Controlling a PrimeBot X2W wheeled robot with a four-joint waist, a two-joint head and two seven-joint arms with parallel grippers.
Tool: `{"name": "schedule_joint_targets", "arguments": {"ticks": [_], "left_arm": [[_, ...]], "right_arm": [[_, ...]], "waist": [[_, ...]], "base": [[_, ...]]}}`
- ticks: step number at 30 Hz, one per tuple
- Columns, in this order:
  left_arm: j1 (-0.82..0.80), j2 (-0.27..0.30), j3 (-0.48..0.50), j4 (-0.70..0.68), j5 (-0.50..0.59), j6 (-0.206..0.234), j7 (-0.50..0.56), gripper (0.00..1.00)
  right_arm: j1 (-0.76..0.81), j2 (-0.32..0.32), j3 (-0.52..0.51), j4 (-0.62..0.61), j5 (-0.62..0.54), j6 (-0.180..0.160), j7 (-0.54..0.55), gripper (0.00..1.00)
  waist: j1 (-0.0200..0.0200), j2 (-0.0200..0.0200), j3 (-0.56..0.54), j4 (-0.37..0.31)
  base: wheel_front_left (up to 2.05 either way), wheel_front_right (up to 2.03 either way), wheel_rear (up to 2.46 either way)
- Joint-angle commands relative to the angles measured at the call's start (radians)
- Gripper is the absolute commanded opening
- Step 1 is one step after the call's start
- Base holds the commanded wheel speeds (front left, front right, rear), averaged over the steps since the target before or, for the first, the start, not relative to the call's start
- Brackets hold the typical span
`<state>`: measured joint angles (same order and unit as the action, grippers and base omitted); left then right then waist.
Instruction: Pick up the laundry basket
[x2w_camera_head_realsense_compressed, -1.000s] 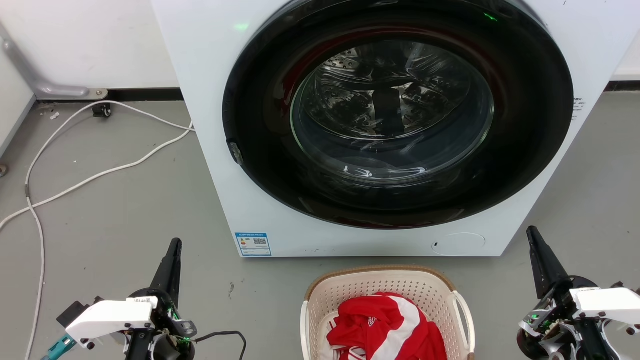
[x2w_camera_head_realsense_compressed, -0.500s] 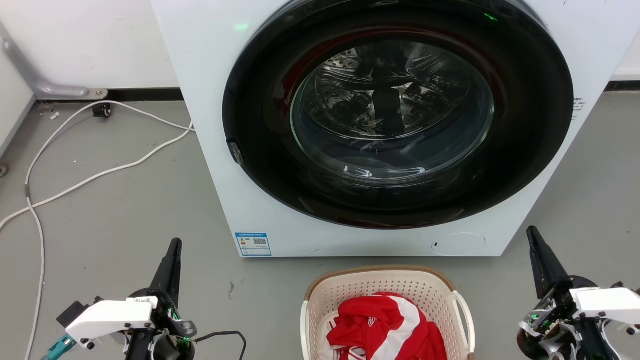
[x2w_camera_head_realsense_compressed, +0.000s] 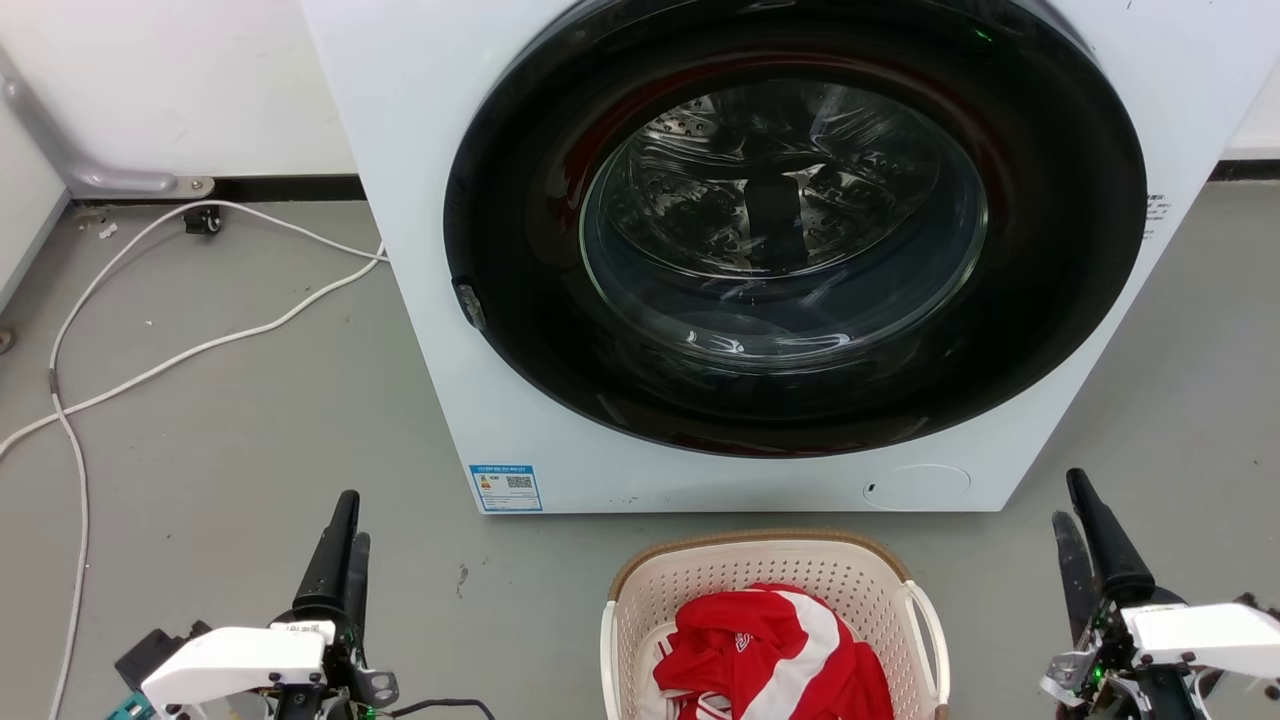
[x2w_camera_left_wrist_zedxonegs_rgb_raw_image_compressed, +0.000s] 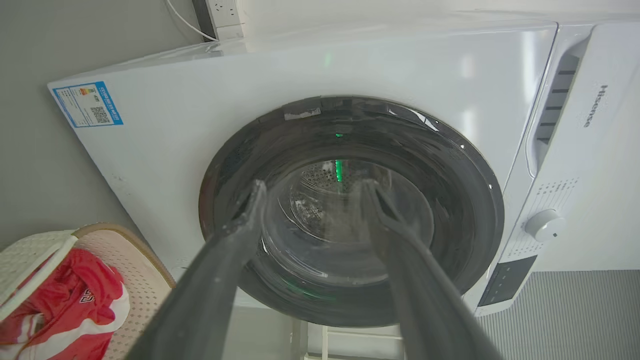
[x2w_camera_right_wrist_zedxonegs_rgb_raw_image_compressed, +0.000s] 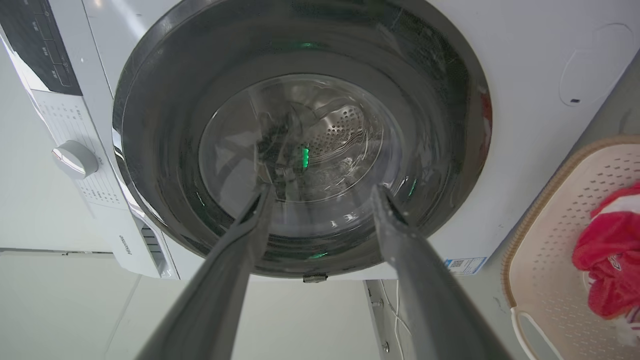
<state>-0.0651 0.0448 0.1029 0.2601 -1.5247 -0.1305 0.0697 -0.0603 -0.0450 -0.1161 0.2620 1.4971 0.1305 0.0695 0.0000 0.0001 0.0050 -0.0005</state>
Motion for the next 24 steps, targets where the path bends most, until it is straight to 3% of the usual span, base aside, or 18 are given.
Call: {"name": "schedule_joint_targets", "arguments": {"ticks": [1, 17, 24], "left_arm": [[-0.022, 0.003, 0.000, -0.025, 0.031, 0.000, -0.009, 1.00], [-0.016, 0.004, -0.047, -0.099, 0.403, 0.054, -0.084, 1.00], [-0.014, 0.005, -0.069, -0.109, 0.534, 0.075, -0.111, 1.00]], "right_arm": [[-0.016, -0.002, 0.000, -0.031, -0.044, 0.000, -0.009, 1.00], [0.015, -0.003, 0.042, -0.132, -0.492, 0.000, -0.083, 1.00], [0.029, -0.003, 0.038, -0.143, -0.636, 0.000, -0.110, 1.00]], "waist": [[0.0000, -0.0001, 0.000, 0.000], [0.0000, -0.0001, 0.003, 0.001], [0.0000, -0.0001, 0.005, 0.002]], "base": [[0.00, 0.00, 0.00], [0.00, 0.00, 0.00], [0.00, 0.00, 0.00]]}}
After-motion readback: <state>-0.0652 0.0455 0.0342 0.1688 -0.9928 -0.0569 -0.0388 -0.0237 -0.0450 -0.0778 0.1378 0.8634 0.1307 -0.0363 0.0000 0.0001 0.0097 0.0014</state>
